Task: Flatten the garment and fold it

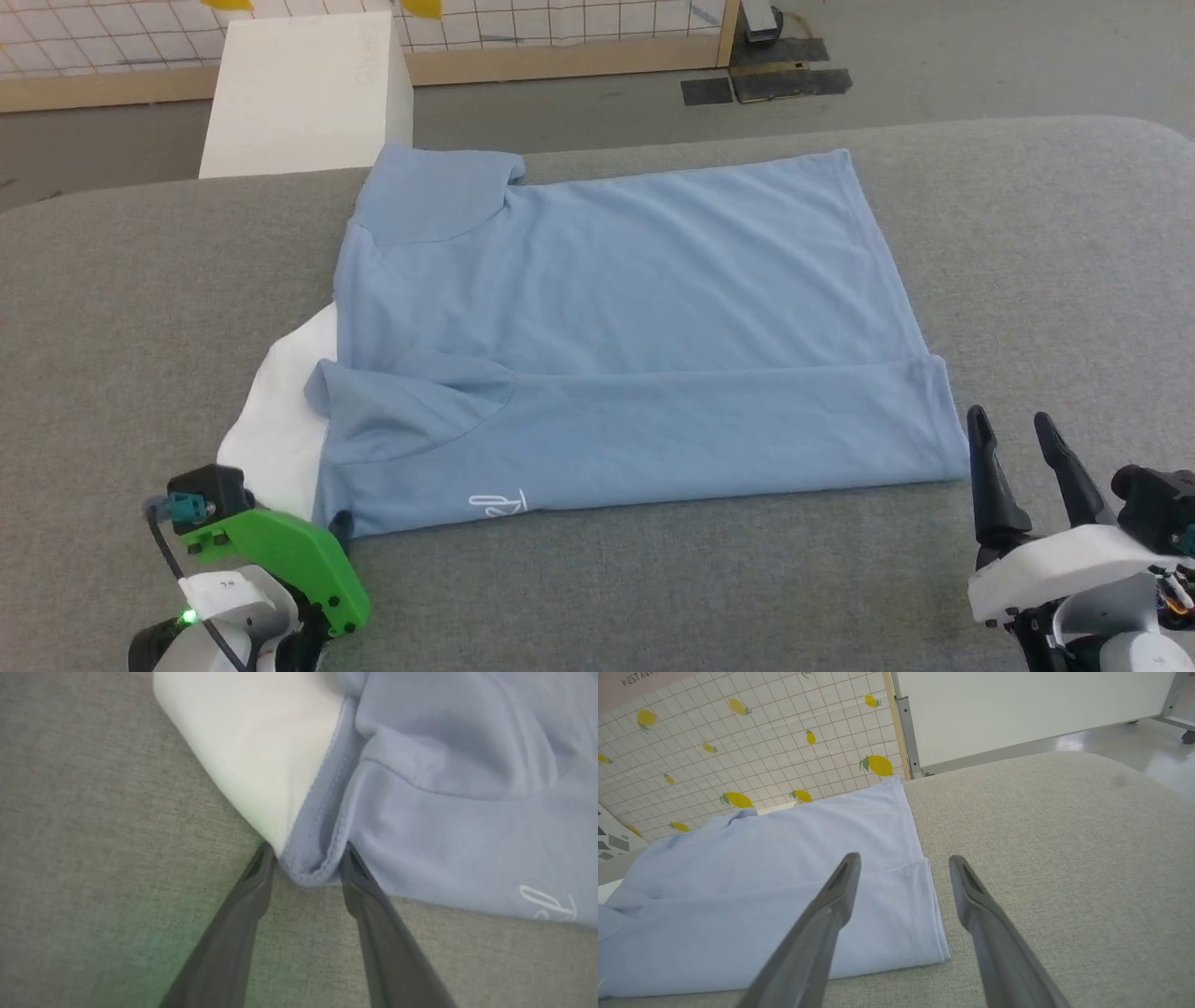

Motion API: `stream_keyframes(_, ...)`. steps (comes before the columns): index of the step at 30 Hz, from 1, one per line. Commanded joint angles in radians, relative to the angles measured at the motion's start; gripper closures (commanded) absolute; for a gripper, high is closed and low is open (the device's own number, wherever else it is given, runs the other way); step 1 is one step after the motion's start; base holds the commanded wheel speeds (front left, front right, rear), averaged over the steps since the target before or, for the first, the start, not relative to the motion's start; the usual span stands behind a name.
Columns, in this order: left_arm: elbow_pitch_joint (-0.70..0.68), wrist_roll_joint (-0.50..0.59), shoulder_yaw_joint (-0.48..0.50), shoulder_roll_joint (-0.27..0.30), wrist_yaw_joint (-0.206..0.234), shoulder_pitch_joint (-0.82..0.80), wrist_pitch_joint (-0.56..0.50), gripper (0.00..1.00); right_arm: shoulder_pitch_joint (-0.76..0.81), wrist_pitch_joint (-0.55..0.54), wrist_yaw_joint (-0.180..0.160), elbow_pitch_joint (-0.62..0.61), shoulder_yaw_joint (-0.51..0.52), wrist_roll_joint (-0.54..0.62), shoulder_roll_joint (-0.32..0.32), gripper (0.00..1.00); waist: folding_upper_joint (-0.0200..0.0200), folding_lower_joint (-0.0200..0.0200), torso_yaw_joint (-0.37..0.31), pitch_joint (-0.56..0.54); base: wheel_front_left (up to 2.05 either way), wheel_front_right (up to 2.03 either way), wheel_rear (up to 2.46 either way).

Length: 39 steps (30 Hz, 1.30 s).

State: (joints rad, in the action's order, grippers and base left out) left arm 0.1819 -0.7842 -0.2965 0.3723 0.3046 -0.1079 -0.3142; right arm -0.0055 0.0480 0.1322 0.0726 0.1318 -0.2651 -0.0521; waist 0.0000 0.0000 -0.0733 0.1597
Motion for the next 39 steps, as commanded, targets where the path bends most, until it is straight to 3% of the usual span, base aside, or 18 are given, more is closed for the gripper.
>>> stream_keyframes(1,0.006,-0.011,-0.014,-0.008,-0.007,0.014,-0.022,1.0,-0.011,-0.013,-0.002,0.009,0.004,0.015,0.002,0.0,0.0,0.0,-0.005,0.001,0.0,0.0,0.0)
stream_keyframes(9,-0.041,-0.002,-0.024,-0.001,-0.011,0.026,-0.011,1.0,-0.113,-0.237,-0.002,0.135,0.054,0.067,0.002,0.0,0.0,0.0,0.006,0.014,0.0,0.0,0.0)
stream_keyframes(18,-0.048,0.006,-0.043,-0.009,-0.03,0.008,0.005,1.0,-0.236,-0.69,-0.002,0.263,0.095,0.143,0.002,0.0,0.0,0.0,0.043,0.035,0.0,0.0,0.0)
stream_keyframes(19,-0.048,0.009,-0.045,-0.009,-0.033,0.005,0.01,1.0,-0.241,-0.736,-0.002,0.266,0.099,0.151,0.002,0.29,0.0,0.0,0.047,0.037,0.0,0.0,0.0)
stream_keyframes(21,-0.046,0.01,-0.047,-0.01,-0.038,0.002,0.016,1.0,-0.246,-0.806,-0.002,0.264,0.107,0.16,0.002,0.75,0.0,0.0,0.052,0.038,0.0,0.0,0.0)
stream_keyframes(23,-0.046,0.017,-0.048,-0.01,-0.042,-0.001,0.032,1.0,-0.245,-0.847,-0.002,0.248,0.111,0.167,0.002,1.0,0.0,0.0,0.056,0.038,0.0,0.0,0.0)
stream_keyframes(26,-0.05,0.037,-0.045,-0.005,-0.047,-0.009,0.07,1.0,-0.243,-0.829,-0.002,0.201,0.109,0.156,0.002,1.0,0.0,0.0,0.061,0.036,0.0,0.0,0.0)
stream_keyframes(32,-0.087,0.071,-0.03,0.017,-0.027,0.029,0.138,1.0,-0.185,-0.68,-0.002,0.096,0.097,0.089,0.002,1.0,0.0,0.0,0.054,0.0,0.0,0.0,0.0)
stream_keyframes(39,-0.267,0.082,-0.02,0.077,0.06,0.191,0.082,1.0,-0.025,-0.659,-0.002,-0.083,0.131,0.02,0.002,1.0,0.0,0.0,0.039,-0.034,0.0,0.0,0.0)
